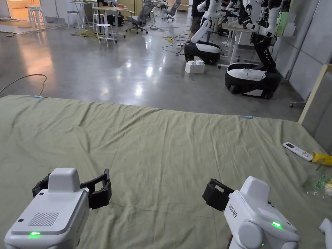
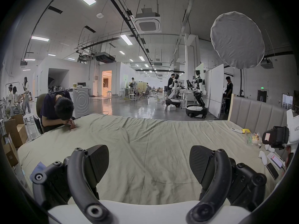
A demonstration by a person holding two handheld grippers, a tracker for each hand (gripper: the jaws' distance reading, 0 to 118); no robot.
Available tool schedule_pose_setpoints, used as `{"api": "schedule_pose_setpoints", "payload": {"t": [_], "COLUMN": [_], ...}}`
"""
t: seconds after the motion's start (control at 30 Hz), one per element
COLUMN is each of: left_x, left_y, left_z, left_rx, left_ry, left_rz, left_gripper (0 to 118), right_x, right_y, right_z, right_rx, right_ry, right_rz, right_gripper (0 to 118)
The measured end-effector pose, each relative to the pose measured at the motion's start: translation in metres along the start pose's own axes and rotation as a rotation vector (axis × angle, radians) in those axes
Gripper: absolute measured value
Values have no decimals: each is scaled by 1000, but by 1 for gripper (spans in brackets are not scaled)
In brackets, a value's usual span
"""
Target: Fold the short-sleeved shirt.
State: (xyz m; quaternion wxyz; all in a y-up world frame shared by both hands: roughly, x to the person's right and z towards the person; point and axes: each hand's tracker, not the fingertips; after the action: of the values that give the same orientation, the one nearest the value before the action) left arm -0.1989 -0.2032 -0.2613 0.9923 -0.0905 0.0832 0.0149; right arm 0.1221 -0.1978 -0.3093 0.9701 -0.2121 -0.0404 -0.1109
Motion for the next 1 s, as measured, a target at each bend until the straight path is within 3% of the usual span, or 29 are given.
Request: {"api": "schedule_pose_setpoints", "payload": {"t": [0.63,0.8,1.0], "left_x": [3,0,0], "left_y": [-2,-1,-1], "left_z": [-3,-6,-9], "left_rx": [-4,-10,-27], "left_ry": [-5,-6,-10], "left_rz": [-15,15,25], "left_gripper": [101,101,102], "right_x": [0,4,1], "right_y": [-2,-5,-11], "right_z": [-4,-4,0], "right_rx": [-10,19,116], "right_ry": [-19,30,50], "right_rz": [57,55,162], "right_gripper": [118,118,118]}}
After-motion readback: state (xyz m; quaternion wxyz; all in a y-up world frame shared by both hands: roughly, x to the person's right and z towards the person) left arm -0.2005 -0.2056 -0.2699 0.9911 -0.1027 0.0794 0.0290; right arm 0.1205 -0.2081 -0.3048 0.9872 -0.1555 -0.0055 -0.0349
